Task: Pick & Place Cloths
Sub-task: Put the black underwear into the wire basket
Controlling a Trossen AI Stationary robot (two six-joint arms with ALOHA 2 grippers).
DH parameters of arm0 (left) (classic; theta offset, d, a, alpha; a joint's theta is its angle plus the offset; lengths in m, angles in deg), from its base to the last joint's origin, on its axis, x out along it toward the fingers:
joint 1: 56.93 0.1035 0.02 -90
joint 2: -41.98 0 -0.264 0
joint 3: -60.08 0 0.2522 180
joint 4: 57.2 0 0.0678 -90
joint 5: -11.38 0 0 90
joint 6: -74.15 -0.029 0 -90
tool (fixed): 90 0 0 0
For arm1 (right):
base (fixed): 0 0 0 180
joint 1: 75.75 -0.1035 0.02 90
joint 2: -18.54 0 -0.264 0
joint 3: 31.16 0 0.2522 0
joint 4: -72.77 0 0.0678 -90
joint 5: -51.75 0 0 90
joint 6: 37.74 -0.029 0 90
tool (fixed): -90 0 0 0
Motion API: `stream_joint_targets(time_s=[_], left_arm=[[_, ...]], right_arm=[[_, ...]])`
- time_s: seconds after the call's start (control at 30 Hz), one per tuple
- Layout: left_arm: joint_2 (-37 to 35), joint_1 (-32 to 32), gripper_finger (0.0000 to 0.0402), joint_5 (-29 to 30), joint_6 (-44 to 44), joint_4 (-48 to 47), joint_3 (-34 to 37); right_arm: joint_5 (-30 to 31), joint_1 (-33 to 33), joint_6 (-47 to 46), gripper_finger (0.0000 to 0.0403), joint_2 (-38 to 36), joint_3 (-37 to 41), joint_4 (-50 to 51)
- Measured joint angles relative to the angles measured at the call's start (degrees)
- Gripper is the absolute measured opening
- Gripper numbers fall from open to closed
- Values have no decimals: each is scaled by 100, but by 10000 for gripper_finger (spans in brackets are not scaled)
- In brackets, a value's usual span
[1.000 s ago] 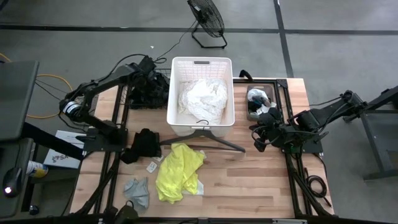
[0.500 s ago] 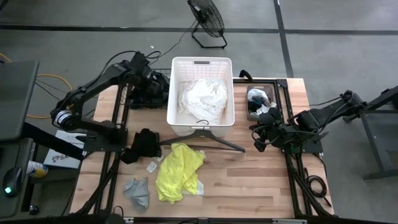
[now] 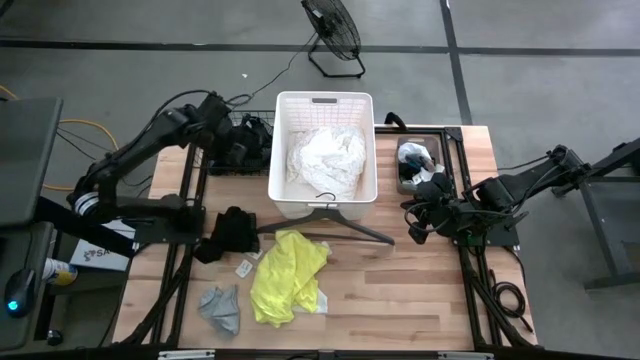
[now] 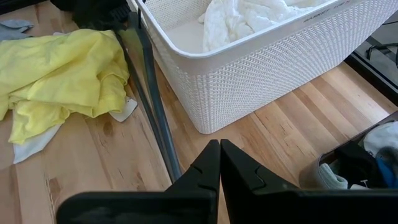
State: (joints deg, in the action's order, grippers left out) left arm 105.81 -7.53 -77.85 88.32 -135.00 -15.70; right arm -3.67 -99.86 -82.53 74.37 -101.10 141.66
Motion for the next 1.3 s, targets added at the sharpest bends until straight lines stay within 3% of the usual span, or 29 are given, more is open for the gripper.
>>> stream_joint_targets(time_s=[0.13,0.33,0.6,0.97,1.3], left_arm=[[-339,-537,234,38,324,-137,73],[-887,-1485,234,549,1184,-195,448],[-1420,-2596,234,642,2331,-213,1097],[-1450,-4148,234,636,3625,-77,1922],[-1449,-5423,234,652,4901,761,2357]], right_arm=[[0,1,-1,2,-2,0,0],[0,-1,-40,2,-1,0,-2],[0,-1,-40,2,-2,1,-1],[0,-1,-42,3,0,1,-2],[0,-1,-44,3,-2,1,-4]])
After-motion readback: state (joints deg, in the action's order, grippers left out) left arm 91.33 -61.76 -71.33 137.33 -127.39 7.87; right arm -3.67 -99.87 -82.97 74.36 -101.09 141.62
